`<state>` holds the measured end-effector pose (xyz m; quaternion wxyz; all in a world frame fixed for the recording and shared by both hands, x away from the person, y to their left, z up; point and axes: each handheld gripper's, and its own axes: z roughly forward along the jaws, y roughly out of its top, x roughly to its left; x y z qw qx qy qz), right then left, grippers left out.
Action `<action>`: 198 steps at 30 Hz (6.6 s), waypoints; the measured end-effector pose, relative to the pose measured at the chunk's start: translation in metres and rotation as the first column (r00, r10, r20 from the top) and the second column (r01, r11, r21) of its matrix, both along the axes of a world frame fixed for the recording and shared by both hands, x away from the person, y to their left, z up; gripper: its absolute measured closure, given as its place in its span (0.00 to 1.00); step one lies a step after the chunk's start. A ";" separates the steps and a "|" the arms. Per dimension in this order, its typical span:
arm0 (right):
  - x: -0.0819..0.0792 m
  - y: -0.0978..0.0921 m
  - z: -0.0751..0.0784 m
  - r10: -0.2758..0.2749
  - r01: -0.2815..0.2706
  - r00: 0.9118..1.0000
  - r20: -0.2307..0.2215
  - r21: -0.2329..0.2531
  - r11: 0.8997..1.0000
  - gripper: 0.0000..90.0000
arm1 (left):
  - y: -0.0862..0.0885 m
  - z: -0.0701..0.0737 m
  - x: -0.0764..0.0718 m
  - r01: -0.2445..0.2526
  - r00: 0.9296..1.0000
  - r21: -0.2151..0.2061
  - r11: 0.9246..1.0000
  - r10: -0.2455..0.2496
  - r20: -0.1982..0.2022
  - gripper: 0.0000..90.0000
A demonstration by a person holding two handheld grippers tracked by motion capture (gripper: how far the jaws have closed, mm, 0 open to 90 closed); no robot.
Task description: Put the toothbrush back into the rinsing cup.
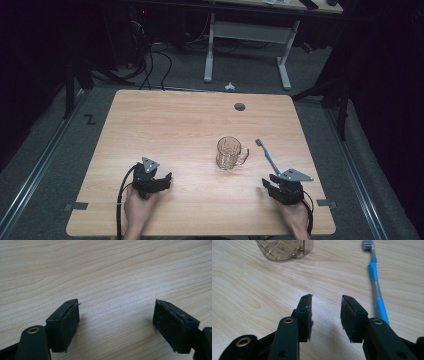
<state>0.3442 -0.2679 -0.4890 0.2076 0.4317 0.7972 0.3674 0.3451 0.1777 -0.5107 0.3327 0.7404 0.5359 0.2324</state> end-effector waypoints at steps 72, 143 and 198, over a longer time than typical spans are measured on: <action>0.063 -0.017 0.042 -0.025 0.017 0.997 -0.077 -0.104 0.994 0.70 | 0.000 0.000 0.000 0.000 1.000 0.000 1.000 0.000 0.000 0.24; 0.155 0.020 0.030 -0.065 -0.070 0.912 -0.406 -0.309 0.948 0.76 | 0.000 0.000 0.000 0.001 1.000 0.000 1.000 -0.001 0.000 0.24; 0.162 0.020 0.031 -0.070 -0.068 0.895 -0.441 -0.289 0.955 0.88 | 0.000 0.000 0.000 0.001 1.000 0.000 1.000 -0.001 0.000 0.24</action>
